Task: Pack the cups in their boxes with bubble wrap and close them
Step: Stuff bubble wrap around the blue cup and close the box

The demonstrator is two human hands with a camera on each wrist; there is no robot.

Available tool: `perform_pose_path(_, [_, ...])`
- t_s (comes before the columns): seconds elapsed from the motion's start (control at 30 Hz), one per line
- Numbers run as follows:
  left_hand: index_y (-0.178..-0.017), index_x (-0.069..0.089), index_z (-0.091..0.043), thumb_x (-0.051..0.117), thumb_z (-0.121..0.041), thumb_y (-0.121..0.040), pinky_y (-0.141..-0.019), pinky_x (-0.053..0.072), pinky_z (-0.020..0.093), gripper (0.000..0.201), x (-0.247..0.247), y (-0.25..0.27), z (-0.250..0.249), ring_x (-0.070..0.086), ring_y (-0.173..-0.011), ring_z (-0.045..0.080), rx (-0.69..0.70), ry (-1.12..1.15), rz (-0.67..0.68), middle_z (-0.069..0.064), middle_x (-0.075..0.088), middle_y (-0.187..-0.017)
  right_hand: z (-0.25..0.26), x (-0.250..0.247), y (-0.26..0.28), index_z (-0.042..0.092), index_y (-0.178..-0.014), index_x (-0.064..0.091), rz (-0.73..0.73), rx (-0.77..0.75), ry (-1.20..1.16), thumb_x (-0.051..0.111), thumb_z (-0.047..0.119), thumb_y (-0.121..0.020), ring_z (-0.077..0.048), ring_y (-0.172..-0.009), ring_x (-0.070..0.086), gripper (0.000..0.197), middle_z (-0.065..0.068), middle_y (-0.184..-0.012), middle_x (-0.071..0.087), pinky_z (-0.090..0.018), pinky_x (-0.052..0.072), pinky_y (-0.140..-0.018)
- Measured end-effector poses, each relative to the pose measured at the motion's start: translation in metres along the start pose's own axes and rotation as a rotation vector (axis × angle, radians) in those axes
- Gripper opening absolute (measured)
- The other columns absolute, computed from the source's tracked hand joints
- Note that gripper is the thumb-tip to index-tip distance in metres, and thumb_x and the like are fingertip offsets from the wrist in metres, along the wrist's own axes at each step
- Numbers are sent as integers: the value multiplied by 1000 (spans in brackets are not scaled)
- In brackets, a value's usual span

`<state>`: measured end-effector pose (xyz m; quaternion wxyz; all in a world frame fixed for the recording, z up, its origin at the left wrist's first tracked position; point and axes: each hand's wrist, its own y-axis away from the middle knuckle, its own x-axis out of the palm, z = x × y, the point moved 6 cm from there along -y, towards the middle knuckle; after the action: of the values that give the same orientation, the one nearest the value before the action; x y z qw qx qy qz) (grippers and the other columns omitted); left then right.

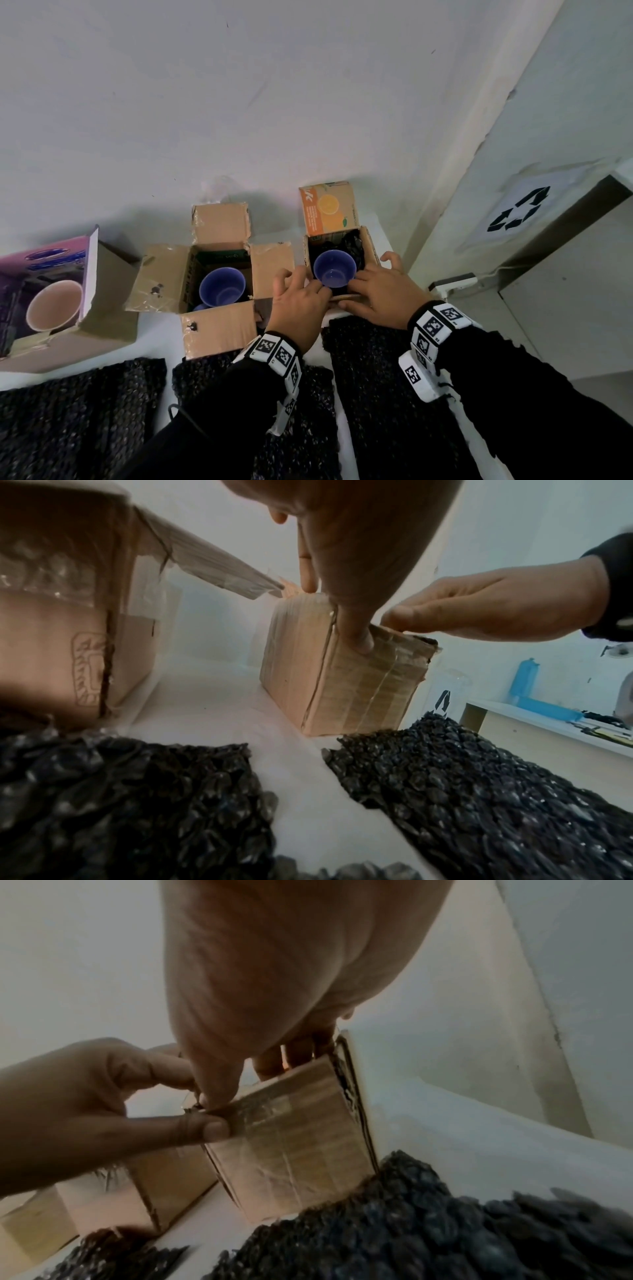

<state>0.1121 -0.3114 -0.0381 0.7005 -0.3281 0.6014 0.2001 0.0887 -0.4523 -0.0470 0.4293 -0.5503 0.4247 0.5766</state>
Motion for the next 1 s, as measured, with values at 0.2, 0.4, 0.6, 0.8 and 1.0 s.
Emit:
perform_pose_path(0.2, [-77,66,-28,71,-28,-74,-91,27,50,6,6,2,0,46,-104,27,7,-46,19,-7,58,-87,-4,-1,5,28,-78,72,-153,5,80,34,58,-84,-16,-96,57,49,8,-86,61,-50,23,-95])
perform_pose_path(0.4, [-95,59,-25,68,-5,-60,-93,25,50,41,3,8,-2,52,-108,27,36,-36,7,-6,63,-85,0,6,9,23,-83,62,-226,-45,113,42,47,-86,-17,-89,61,31,7,-77,68,-50,26,-98])
perform_pose_path(0.6, [-92,60,-25,70,-10,-62,-101,20,56,35,1,8,-6,51,-115,26,40,-57,89,-6,66,-85,-1,3,25,26,-97,58,-203,65,58,59,41,-81,-16,-118,48,22,9,-104,64,-44,23,-93])
perform_pose_path(0.8, [-112,62,-21,68,-31,-77,-92,39,42,36,-5,17,-11,54,-112,25,108,52,60,-1,66,-110,-14,-8,79,27,-94,56,-304,292,-326,65,31,-80,-16,-90,53,18,10,-94,57,-34,39,-79])
perform_pose_path(1.0, [-94,65,-23,68,-29,-74,-79,44,38,21,-14,48,-42,54,-102,25,185,192,39,-1,61,-111,5,39,135,30,-85,48,49,453,-375,53,76,-66,-12,-79,50,51,10,-87,53,-33,45,-70])
